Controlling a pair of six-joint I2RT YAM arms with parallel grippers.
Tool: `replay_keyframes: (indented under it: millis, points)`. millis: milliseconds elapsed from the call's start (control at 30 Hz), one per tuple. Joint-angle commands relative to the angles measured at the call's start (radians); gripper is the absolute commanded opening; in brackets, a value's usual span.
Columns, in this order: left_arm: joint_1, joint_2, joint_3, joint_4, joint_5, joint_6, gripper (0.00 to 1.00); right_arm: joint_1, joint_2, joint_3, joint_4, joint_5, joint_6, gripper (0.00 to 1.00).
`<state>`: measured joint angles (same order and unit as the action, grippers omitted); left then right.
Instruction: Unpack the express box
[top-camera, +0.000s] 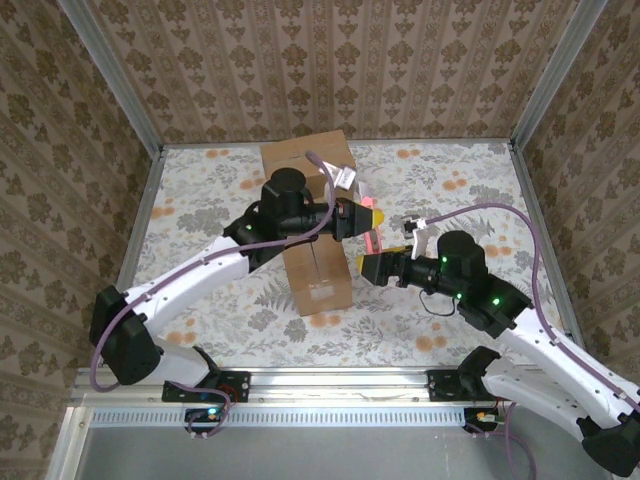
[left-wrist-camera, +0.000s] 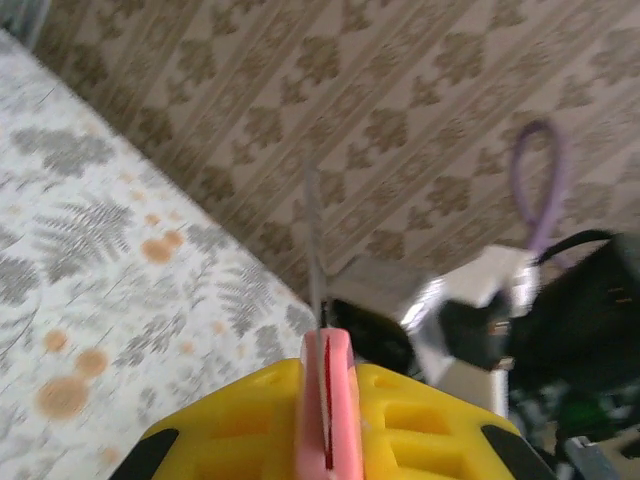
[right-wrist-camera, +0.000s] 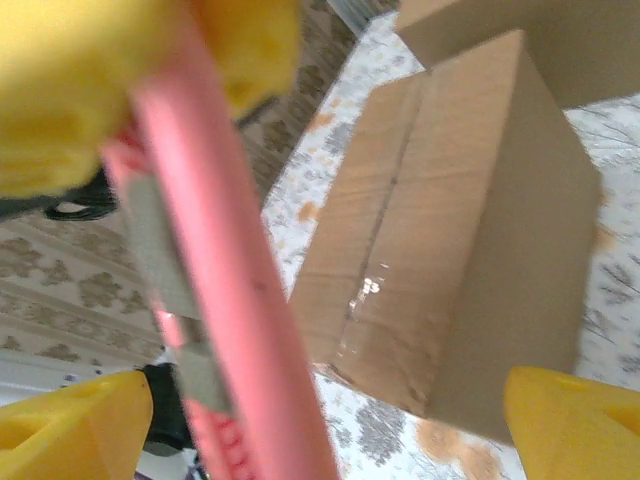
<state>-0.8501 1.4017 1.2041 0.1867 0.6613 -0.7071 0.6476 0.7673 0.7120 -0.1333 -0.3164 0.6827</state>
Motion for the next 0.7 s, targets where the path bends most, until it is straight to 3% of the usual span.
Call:
replay_keyframes:
  millis: [0, 233, 667]
  points:
    - [0.016, -0.018, -0.024, 0.26, 0.059, -0.117, 0.0, -0.005, -0.031, -0.049, 0.294, -0.069, 0.085, 0.92]
    - [0.016, -0.012, -0.06, 0.391, -0.01, -0.205, 0.0, -0.005, -0.051, -0.116, 0.525, -0.019, 0.167, 0.86]
    - [0.016, 0.006, -0.102, 0.475, -0.074, -0.271, 0.0, -0.003, -0.054, -0.135, 0.595, -0.001, 0.214, 0.65]
